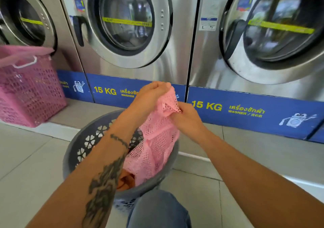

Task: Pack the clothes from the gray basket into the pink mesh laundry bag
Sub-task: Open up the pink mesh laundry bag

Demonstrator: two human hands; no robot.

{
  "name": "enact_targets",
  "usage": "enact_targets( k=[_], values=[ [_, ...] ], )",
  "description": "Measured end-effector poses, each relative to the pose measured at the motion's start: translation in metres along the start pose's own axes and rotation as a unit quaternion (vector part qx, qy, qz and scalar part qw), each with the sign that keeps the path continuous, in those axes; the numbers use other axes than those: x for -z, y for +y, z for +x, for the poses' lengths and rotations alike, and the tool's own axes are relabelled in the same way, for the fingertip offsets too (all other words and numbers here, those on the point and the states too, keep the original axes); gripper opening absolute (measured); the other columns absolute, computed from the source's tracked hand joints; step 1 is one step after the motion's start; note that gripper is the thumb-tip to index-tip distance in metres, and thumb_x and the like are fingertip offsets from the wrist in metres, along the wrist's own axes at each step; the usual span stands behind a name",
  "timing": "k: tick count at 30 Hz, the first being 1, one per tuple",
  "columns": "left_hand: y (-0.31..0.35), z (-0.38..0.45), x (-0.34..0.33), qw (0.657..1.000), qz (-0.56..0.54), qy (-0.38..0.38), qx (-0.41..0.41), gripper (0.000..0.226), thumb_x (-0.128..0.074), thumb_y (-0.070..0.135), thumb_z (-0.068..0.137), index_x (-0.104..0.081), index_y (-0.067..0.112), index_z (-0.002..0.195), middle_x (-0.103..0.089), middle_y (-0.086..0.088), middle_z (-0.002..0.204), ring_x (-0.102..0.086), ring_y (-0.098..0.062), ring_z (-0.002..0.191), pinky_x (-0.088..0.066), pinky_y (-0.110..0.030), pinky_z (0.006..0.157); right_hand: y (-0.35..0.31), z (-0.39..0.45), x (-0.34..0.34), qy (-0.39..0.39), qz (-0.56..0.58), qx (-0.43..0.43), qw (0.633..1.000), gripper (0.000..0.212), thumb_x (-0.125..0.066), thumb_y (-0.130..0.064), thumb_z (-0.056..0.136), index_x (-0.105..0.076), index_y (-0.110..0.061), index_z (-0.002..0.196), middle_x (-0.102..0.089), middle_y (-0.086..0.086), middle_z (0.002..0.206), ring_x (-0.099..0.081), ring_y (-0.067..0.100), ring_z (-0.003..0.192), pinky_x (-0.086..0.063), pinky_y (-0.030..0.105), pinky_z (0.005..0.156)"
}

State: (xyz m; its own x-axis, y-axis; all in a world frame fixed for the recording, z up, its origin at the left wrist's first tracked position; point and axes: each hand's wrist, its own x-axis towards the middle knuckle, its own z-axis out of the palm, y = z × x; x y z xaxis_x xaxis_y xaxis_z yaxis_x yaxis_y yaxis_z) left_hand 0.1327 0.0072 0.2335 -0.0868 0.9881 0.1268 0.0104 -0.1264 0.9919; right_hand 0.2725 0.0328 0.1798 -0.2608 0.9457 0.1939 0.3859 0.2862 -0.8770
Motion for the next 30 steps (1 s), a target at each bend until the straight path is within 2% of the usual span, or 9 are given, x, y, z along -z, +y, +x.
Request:
enact_targets(
  k=[3, 7, 9, 13, 16, 19, 24, 26, 30],
  values=[
    [0.004, 0.0, -0.018, 0.996, 0.017, -0.088, 0.008, 0.049, -0.074, 0.031, 0.071, -0.065, 0.027, 0.118, -0.07, -0.008, 0.112, -0.069, -0.02, 0.096, -0.055, -0.039, 0.087, -0.005, 0.002, 0.048, 0.035, -0.042, 0.001, 0.999, 0.02, -0.055, -0.014, 0.084, -0.058, -0.007, 0.066, -0.049, -0.003, 0.061, -0.041, 0.012, 0.058, -0.033, 0.031, 0.055],
    [-0.009, -0.007, -0.044, 0.981, 0.178, -0.074, -0.011, 0.044, -0.075, 0.02, 0.084, -0.06, 0.035, 0.123, -0.066, -0.001, 0.105, -0.066, -0.013, 0.093, -0.053, -0.03, 0.082, 0.002, -0.007, 0.11, 0.048, -0.091, -0.029, 0.994, 0.026, -0.062, -0.016, 0.082, -0.056, -0.011, 0.057, -0.045, -0.01, 0.05, -0.039, 0.011, 0.05, -0.032, 0.025, 0.051],
    [-0.02, -0.01, -0.06, 0.98, 0.192, -0.049, -0.007, 0.022, -0.073, 0.022, 0.088, -0.067, 0.031, 0.107, -0.068, -0.003, 0.099, -0.065, -0.017, 0.09, -0.05, -0.032, 0.084, 0.009, -0.017, 0.135, 0.004, -0.113, -0.053, 0.992, 0.023, -0.063, -0.015, 0.082, -0.057, -0.014, 0.059, -0.047, -0.007, 0.054, -0.042, 0.012, 0.052, -0.033, 0.025, 0.053],
    [-0.032, -0.012, -0.1, 0.983, 0.179, -0.036, -0.022, 0.02, -0.064, 0.017, 0.096, -0.064, 0.02, 0.076, -0.059, 0.003, 0.072, -0.054, -0.014, 0.07, -0.05, -0.04, 0.073, 0.016, -0.04, 0.177, -0.045, -0.125, -0.071, 0.989, 0.018, -0.076, -0.02, 0.076, -0.066, -0.008, 0.085, -0.065, -0.002, 0.074, -0.061, 0.015, 0.069, -0.045, 0.03, 0.064],
    [-0.026, -0.012, -0.13, 0.99, 0.131, -0.049, -0.005, 0.017, -0.051, 0.021, 0.103, -0.059, 0.012, 0.091, -0.064, -0.014, 0.093, -0.065, -0.022, 0.078, -0.06, -0.051, 0.082, 0.02, -0.056, 0.197, -0.105, -0.081, -0.112, 0.985, 0.054, -0.077, -0.02, 0.075, -0.055, -0.023, 0.124, -0.069, -0.003, 0.112, -0.067, 0.018, 0.1, -0.053, 0.032, 0.075],
    [-0.021, -0.008, -0.163, 0.985, 0.151, -0.067, -0.045, 0.016, -0.048, 0.025, 0.104, -0.059, 0.016, 0.095, -0.061, -0.019, 0.083, -0.058, -0.021, 0.068, -0.058, -0.05, 0.071, 0.035, -0.076, 0.21, -0.125, -0.031, -0.117, 0.985, 0.072, -0.074, -0.02, 0.068, -0.047, -0.028, 0.134, -0.069, -0.002, 0.117, -0.067, 0.019, 0.104, -0.057, 0.04, 0.081],
    [-0.019, -0.012, -0.208, 0.968, 0.223, -0.071, -0.086, 0.007, -0.059, 0.032, 0.096, -0.064, 0.029, 0.091, -0.07, -0.009, 0.09, -0.058, -0.015, 0.068, -0.047, -0.033, 0.065, 0.058, -0.099, 0.221, -0.046, -0.043, -0.105, 0.992, 0.023, -0.07, -0.026, 0.085, -0.065, -0.018, 0.107, -0.067, -0.002, 0.096, -0.063, 0.018, 0.091, -0.054, 0.04, 0.079],
    [-0.021, -0.016, -0.222, 0.97, 0.215, -0.072, -0.085, 0.005, -0.061, 0.03, 0.094, -0.064, 0.027, 0.092, -0.07, -0.006, 0.092, -0.058, -0.013, 0.071, -0.044, -0.024, 0.065, 0.071, -0.105, 0.226, -0.001, -0.04, -0.121, 0.992, 0.024, -0.067, -0.023, 0.088, -0.067, -0.001, 0.098, -0.061, 0.004, 0.087, -0.057, 0.018, 0.083, -0.055, 0.045, 0.08],
    [-0.036, -0.023, -0.237, 0.975, 0.201, -0.087, -0.043, 0.013, -0.064, 0.03, 0.093, -0.061, 0.024, 0.104, -0.064, -0.011, 0.089, -0.054, -0.013, 0.069, -0.04, -0.018, 0.057, 0.091, -0.118, 0.236, 0.063, -0.014, -0.151, 0.986, 0.018, -0.071, -0.018, 0.082, -0.066, -0.001, 0.078, -0.06, 0.006, 0.077, -0.055, 0.018, 0.074, -0.056, 0.051, 0.082]
  ],
)
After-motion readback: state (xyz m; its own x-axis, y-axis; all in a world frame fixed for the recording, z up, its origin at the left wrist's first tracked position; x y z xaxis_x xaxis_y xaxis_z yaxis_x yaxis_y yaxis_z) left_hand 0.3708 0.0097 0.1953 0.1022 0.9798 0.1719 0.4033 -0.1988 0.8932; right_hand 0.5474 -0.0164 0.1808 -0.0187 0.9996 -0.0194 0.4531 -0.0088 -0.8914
